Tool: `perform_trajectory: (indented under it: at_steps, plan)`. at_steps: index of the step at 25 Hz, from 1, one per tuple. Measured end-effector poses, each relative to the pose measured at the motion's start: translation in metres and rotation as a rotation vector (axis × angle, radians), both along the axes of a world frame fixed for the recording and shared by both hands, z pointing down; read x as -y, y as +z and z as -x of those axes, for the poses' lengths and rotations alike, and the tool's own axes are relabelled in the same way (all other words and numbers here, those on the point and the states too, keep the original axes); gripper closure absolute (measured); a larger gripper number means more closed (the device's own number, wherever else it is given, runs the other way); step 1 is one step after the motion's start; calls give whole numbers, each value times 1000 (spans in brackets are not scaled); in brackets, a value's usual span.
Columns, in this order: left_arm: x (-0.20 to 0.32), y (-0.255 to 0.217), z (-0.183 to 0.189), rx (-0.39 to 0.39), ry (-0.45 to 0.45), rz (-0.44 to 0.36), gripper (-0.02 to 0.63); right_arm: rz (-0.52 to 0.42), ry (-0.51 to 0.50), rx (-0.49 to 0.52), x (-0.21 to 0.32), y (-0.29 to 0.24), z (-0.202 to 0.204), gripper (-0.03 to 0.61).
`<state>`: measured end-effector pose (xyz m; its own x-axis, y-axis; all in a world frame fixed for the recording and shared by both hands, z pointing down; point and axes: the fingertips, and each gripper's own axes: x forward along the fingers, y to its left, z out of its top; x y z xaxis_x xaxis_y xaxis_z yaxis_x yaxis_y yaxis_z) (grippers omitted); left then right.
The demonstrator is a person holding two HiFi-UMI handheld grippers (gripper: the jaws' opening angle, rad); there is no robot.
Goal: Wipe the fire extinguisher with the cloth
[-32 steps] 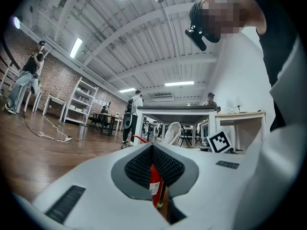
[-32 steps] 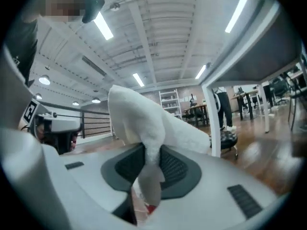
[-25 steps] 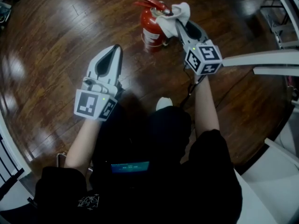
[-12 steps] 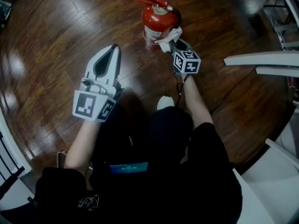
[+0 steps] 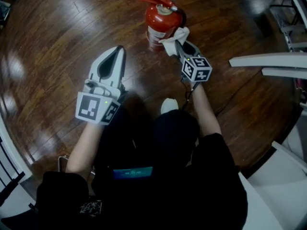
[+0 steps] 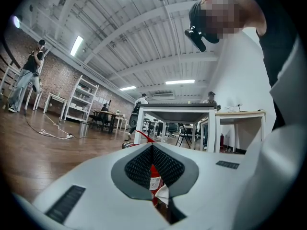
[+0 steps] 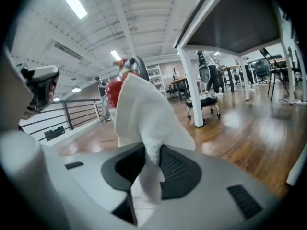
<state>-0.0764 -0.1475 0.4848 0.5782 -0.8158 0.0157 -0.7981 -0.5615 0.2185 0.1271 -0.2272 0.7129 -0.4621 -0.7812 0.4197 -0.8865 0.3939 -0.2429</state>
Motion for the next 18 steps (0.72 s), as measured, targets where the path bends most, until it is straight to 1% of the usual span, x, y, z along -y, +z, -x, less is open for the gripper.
perform_trajectory:
  at_steps: [5,7,9,11,14,16,18]
  plan:
    - [-3,0,-4,-16,5,2,611,-140,-58,103,-14,-97,18,469]
    - [-4,-1,-6,-20,9,0,611,-190,-87,117,-16,-134,32,469]
    - [-5,-2,-6,-21,10,-2,611,-208,-112,104,-11,-158,48,469]
    - [-6,-4,-5,-21,8,-5,611,-202,-130,79,-3,-163,64,469]
    - [-7,-5,-2,-18,2,-8,611,-193,-158,47,1,-150,79,469]
    - [-7,-5,1,-14,-2,-7,611,-198,-206,7,-6,-139,88,470]
    - [-8,-4,4,-10,-8,-5,611,-177,-262,-52,-14,-118,98,470]
